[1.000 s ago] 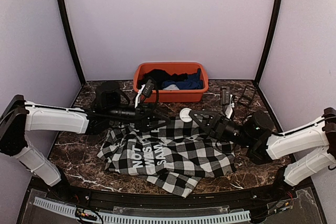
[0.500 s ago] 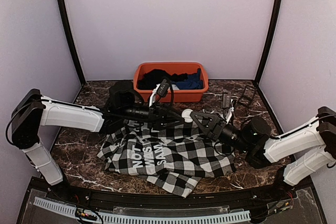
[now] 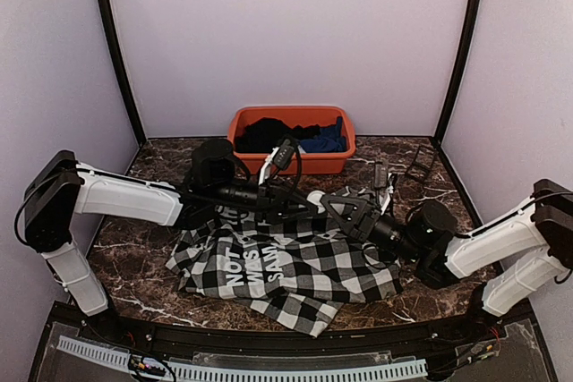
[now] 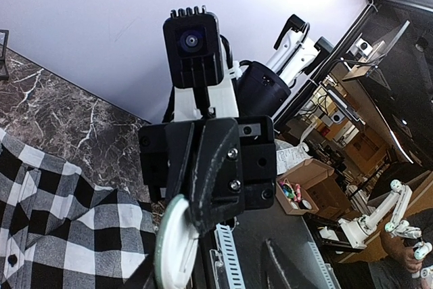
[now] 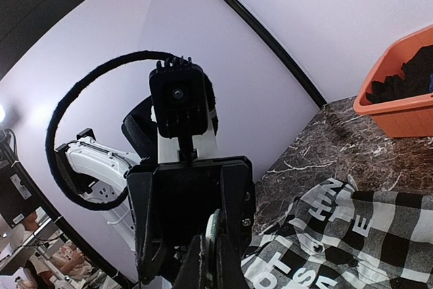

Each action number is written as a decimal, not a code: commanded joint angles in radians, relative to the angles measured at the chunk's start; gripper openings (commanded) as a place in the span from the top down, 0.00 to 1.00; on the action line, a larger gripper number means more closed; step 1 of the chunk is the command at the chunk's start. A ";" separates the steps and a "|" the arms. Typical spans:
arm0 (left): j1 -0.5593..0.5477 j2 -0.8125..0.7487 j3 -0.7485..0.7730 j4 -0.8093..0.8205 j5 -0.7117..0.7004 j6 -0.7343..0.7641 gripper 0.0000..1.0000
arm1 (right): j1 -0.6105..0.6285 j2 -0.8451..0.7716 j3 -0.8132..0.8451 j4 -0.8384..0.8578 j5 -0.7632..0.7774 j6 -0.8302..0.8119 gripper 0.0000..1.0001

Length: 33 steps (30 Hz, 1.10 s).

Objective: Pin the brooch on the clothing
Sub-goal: Pass from the right arm to the left

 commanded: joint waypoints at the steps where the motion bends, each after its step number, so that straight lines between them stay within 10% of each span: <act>1: -0.011 0.000 0.016 0.028 0.039 -0.007 0.52 | 0.006 0.034 -0.001 0.343 0.013 0.013 1.00; 9: -0.012 -0.001 0.011 0.029 0.038 -0.008 0.53 | 0.006 0.046 0.003 0.387 0.015 0.018 1.00; 17: -0.009 -0.018 0.003 -0.015 -0.018 0.029 0.27 | 0.006 0.016 0.009 0.387 0.002 -0.009 1.00; 33: 0.018 0.003 0.002 0.024 -0.013 -0.022 0.46 | 0.006 -0.029 0.002 0.356 0.002 -0.064 1.00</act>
